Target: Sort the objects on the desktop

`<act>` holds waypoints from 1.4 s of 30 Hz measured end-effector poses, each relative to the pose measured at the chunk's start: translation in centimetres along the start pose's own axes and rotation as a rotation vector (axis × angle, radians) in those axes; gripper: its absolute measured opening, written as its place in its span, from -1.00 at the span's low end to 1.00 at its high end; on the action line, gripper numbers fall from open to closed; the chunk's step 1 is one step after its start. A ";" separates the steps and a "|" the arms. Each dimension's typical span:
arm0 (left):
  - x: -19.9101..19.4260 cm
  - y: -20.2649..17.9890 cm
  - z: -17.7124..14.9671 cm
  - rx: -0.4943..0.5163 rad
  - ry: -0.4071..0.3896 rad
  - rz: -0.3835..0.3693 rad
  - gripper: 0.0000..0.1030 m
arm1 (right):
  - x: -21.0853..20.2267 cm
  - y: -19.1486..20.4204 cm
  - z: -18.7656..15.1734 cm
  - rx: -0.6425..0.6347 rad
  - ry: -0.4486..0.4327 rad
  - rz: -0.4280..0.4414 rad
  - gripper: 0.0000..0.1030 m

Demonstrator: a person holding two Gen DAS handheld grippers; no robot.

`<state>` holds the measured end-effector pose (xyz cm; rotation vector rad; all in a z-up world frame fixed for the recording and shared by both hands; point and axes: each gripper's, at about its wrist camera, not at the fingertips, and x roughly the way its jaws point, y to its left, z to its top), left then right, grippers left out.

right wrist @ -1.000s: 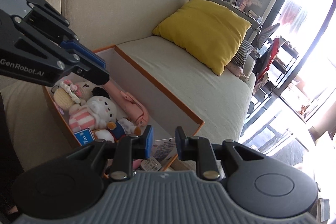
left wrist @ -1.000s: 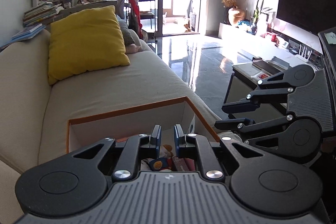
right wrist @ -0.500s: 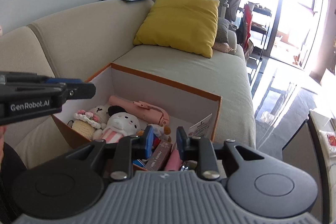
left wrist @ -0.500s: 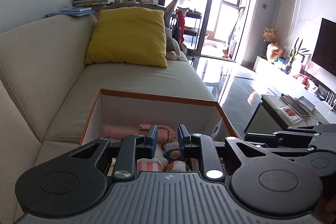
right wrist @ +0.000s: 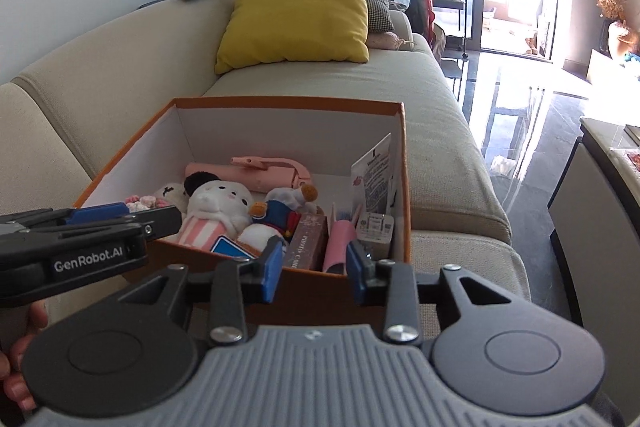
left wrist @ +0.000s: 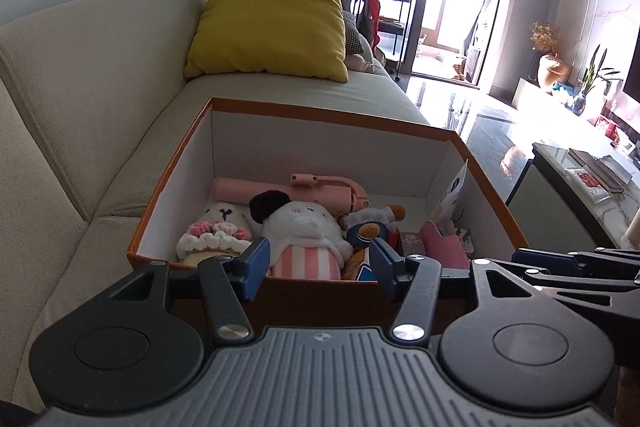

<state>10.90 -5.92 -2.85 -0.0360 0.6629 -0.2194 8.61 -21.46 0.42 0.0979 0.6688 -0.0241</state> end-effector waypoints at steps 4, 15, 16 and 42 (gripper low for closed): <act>0.1 -0.4 -0.4 0.031 -0.003 0.018 0.27 | 0.1 0.5 -0.3 -0.027 -0.012 -0.005 -0.16; 0.5 -1.3 -0.4 0.085 0.005 0.035 0.49 | 0.3 0.7 -0.3 -0.052 -0.008 -0.010 -0.10; 0.5 -1.4 -0.5 0.088 0.007 0.037 0.49 | 0.3 0.7 -0.3 -0.053 -0.007 -0.010 -0.09; 1.1 -1.7 0.0 0.087 0.039 0.066 0.60 | 0.1 0.5 -0.5 -0.056 -0.009 -0.011 -0.08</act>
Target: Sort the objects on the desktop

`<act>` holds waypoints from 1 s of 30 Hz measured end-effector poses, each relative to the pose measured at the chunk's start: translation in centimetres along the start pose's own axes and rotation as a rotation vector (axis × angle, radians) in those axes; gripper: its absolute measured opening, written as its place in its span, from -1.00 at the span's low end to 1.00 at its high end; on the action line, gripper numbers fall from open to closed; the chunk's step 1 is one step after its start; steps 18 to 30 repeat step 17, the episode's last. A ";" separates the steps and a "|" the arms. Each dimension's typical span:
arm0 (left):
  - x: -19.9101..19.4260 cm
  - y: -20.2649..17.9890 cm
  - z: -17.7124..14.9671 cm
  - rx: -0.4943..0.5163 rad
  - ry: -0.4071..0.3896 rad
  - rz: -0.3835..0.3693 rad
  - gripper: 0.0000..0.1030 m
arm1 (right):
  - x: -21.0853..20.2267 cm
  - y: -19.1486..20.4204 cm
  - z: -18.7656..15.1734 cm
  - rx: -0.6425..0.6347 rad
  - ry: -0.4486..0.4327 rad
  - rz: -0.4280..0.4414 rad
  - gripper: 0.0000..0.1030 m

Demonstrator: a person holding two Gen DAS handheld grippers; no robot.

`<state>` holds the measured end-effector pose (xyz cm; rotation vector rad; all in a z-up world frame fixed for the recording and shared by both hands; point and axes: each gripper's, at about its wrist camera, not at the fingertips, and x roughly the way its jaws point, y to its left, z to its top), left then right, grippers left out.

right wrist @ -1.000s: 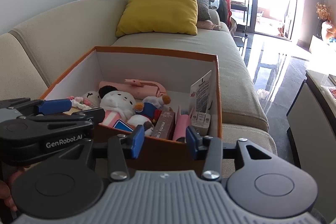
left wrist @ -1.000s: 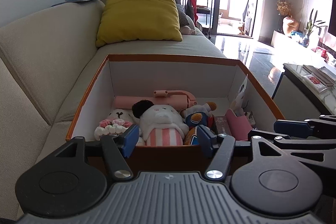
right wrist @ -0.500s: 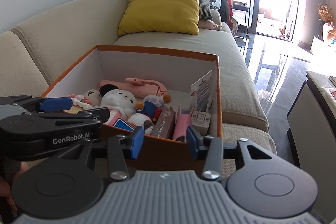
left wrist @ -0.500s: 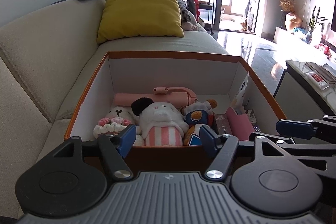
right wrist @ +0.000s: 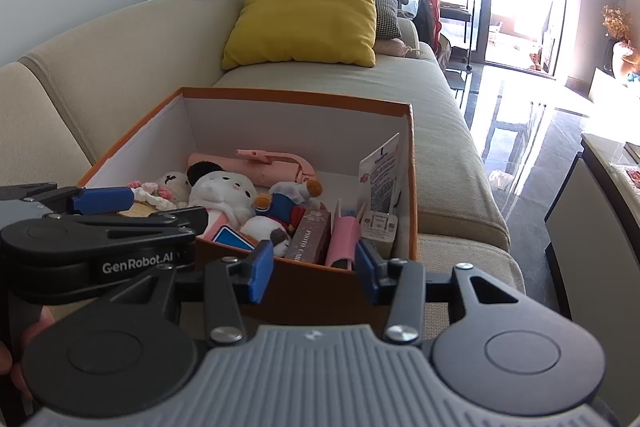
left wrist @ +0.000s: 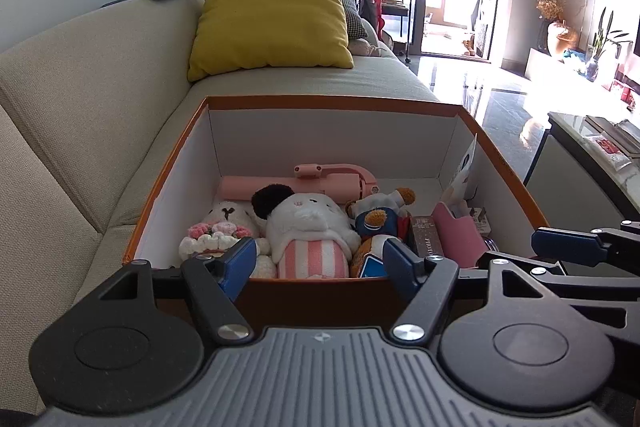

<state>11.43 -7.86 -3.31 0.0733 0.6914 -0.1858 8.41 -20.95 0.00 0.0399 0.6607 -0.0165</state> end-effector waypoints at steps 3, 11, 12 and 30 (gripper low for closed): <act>0.0 0.0 0.0 -0.001 0.000 0.000 0.60 | 0.0 0.0 0.0 0.001 0.000 -0.002 -0.07; 0.0 0.0 0.0 0.001 0.000 0.000 0.61 | 0.0 0.0 -0.1 0.003 -0.002 -0.002 -0.05; 0.0 0.0 0.0 -0.001 0.000 -0.001 0.61 | 0.0 0.0 -0.1 0.004 -0.002 -0.003 -0.05; 0.0 -0.1 0.0 0.001 0.000 -0.002 0.61 | -0.2 -0.2 -0.2 0.012 -0.001 0.001 -0.02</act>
